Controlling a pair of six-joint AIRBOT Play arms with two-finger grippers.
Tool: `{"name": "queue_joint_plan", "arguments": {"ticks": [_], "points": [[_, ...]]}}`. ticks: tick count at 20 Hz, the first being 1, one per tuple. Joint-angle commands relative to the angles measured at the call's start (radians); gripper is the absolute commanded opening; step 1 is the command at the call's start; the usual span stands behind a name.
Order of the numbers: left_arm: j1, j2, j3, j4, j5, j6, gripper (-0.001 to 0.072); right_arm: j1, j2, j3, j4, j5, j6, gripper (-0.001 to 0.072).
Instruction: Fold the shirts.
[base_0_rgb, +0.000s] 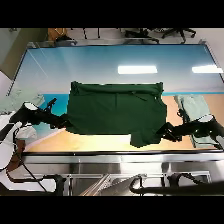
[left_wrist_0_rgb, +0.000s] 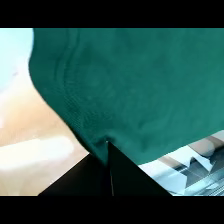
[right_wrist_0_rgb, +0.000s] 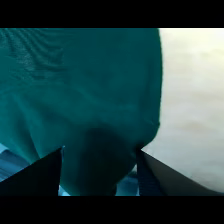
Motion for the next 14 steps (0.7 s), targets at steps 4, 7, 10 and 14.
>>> {"name": "queue_joint_plan", "arguments": {"ticks": [4, 7, 10, 14], "points": [[0.0, 0.0, 0.008, -0.01, -0.034, 0.003, 0.0015, 0.021, -0.027, -0.015, 0.085, -0.021, -0.065, 0.0201], [0.001, 0.019, 0.008, 0.0, -0.101, 0.003, 0.0013, 0.019, -0.023, -0.006, 0.216, 0.028, -0.149, 0.0018], [0.0, 0.103, 0.008, 0.078, -0.151, -0.012, 0.0013, 0.014, 0.024, 0.013, 0.173, 0.055, -0.156, 0.0016], [0.0, 0.209, 0.007, 0.211, -0.304, -0.072, 0.0013, -0.007, 0.138, 0.012, -0.055, 0.112, -0.024, 0.0016]]}}
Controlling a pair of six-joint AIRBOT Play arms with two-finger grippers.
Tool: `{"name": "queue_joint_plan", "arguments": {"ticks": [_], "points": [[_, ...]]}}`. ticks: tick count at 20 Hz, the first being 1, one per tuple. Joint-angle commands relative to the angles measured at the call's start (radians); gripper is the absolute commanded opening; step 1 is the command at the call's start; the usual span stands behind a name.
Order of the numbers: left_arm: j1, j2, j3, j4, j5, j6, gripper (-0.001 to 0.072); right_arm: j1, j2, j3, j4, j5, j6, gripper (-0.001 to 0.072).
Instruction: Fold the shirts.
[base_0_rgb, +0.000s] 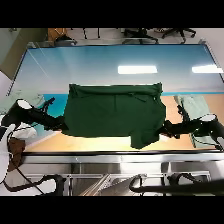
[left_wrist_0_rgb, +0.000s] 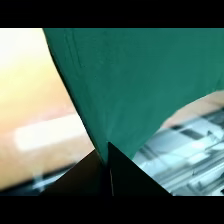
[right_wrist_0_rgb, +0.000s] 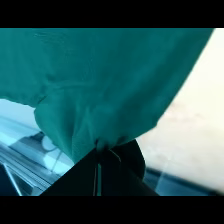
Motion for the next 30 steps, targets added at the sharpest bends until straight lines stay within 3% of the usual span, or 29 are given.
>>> {"name": "queue_joint_plan", "arguments": {"ticks": [1, 6, 10, 14, 18, 24, 29, 30], "points": [[0.001, 0.087, 0.0, 0.092, -0.137, -0.041, 0.0013, -0.01, 0.106, 0.003, -0.215, 0.057, 0.119, 0.0016], [0.002, 0.189, -0.024, 0.093, -0.2, -0.06, 0.0013, -0.013, 0.281, 0.002, -0.34, 0.126, 0.225, 0.0016], [0.005, 0.252, -0.174, 0.195, -0.137, -0.054, 0.0013, -0.013, 0.327, 0.002, -0.414, 0.103, 0.25, 0.0016], [0.025, 0.179, -0.107, 0.142, -0.104, -0.037, 0.0012, -0.012, 0.237, 0.101, -0.059, -0.018, 0.046, 0.0016], [0.024, 0.013, 0.157, -0.006, -0.08, -0.039, 0.0013, 0.01, -0.035, 0.345, 0.244, -0.099, -0.148, 0.0016], [-0.02, -0.316, 0.443, -0.025, 0.058, -0.063, 0.0015, 0.11, -0.457, 0.587, 0.261, -0.213, -0.254, 0.0018], [-0.077, -0.539, 0.629, -0.026, 0.071, -0.066, 0.0018, 0.111, -0.562, 0.607, 0.24, -0.261, -0.302, 0.002], [-0.08, -0.559, 0.665, -0.023, 0.037, -0.074, 0.003, 0.098, -0.544, 0.623, 0.199, -0.244, -0.3, 0.01]]}}
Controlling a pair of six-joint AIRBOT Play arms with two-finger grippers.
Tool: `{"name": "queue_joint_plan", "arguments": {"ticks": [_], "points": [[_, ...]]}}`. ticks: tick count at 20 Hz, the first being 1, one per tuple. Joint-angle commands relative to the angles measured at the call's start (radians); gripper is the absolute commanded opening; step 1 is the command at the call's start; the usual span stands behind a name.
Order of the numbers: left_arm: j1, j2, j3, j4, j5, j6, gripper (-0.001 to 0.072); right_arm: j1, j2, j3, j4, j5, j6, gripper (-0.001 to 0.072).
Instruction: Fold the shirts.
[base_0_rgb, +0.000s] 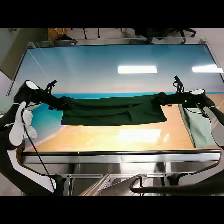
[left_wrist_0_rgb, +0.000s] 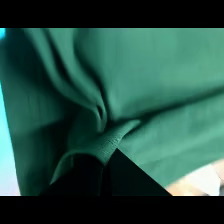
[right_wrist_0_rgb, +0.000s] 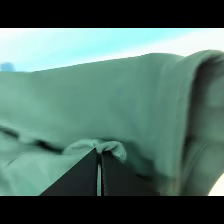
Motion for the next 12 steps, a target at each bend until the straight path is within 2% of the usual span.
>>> {"name": "queue_joint_plan", "arguments": {"ticks": [1, 2, 4, 6, 12], "points": [[-0.021, -0.113, 0.144, -0.004, -0.073, -0.021, 0.0392, -0.029, -0.001, 0.048, -0.097, 0.013, -0.021, 0.0291], [-0.02, -0.117, 0.177, -0.003, -0.109, -0.053, 0.0697, -0.047, 0.027, 0.055, -0.141, 0.015, -0.005, 0.0427], [-0.013, -0.117, 0.237, -0.002, -0.162, -0.073, 0.0702, -0.087, 0.06, 0.055, -0.229, 0.005, 0.0, 0.0683], [-0.007, -0.116, 0.285, -0.004, -0.193, -0.097, 0.0701, -0.121, 0.048, 0.055, -0.244, 0.035, 0.031, 0.0692], [-0.008, -0.116, 0.315, -0.006, -0.228, -0.135, 0.07, -0.092, -0.048, 0.055, -0.188, 0.163, 0.022, 0.0692]]}}
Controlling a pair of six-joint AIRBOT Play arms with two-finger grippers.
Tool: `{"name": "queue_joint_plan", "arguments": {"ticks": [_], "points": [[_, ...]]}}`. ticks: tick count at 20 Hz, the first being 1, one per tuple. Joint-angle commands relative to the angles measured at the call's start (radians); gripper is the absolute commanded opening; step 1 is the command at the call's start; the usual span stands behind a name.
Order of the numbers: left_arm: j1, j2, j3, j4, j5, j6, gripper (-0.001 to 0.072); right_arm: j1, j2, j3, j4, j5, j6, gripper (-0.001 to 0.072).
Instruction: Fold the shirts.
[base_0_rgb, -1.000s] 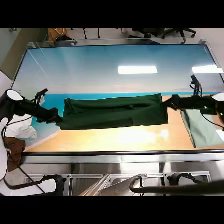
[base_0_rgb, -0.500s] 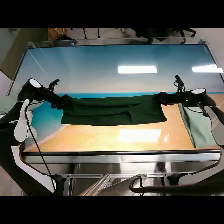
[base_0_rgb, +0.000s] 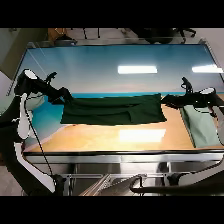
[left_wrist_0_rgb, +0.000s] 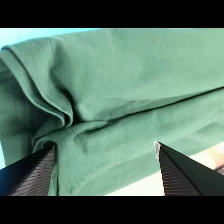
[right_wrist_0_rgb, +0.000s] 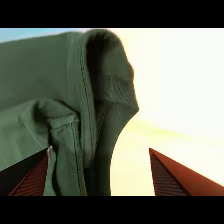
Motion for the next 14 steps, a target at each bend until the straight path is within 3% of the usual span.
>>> {"name": "queue_joint_plan", "arguments": {"ticks": [1, 5, 6, 7, 8, 9, 10, 11, 12, 14], "points": [[0.0, -0.002, 0.017, -0.002, -0.026, -0.023, 0.07, 0.027, -0.05, 0.001, 0.032, 0.052, -0.003, 0.0692], [0.008, 0.0, 0.017, -0.002, -0.025, -0.043, 0.07, 0.09, -0.092, 0.001, 0.047, 0.051, -0.013, 0.0683], [0.008, 0.003, 0.017, -0.002, -0.025, -0.043, 0.07, 0.101, -0.094, 0.002, 0.047, 0.051, -0.013, 0.0523], [0.007, 0.008, 0.017, -0.006, -0.027, -0.043, 0.0699, 0.106, -0.093, 0.003, 0.05, 0.053, -0.025, 0.0205], [0.006, 0.018, 0.017, -0.036, -0.028, -0.038, 0.0699, 0.108, -0.089, 0.01, 0.056, 0.055, -0.031, 0.0014], [0.004, 0.027, 0.017, -0.091, -0.028, -0.016, 0.0699, 0.108, -0.08, 0.022, 0.053, 0.056, -0.032, 0.0018], [-0.003, 0.039, 0.017, -0.159, -0.026, 0.011, 0.059, 0.108, -0.064, 0.031, 0.05, 0.057, -0.031, 0.0018], [-0.016, 0.05, 0.017, -0.198, -0.019, 0.039, 0.028, 0.108, -0.043, 0.041, 0.05, 0.058, -0.027, 0.0017], [-0.042, 0.06, 0.017, -0.217, -0.005, 0.075, 0.0016, 0.108, -0.024, 0.053, 0.05, 0.072, -0.024, 0.0017], [-0.125, 0.062, 0.016, -0.217, 0.048, 0.074, 0.0012, 0.108, 0.019, 0.083, 0.05, 0.124, -0.002, 0.0017]]}}
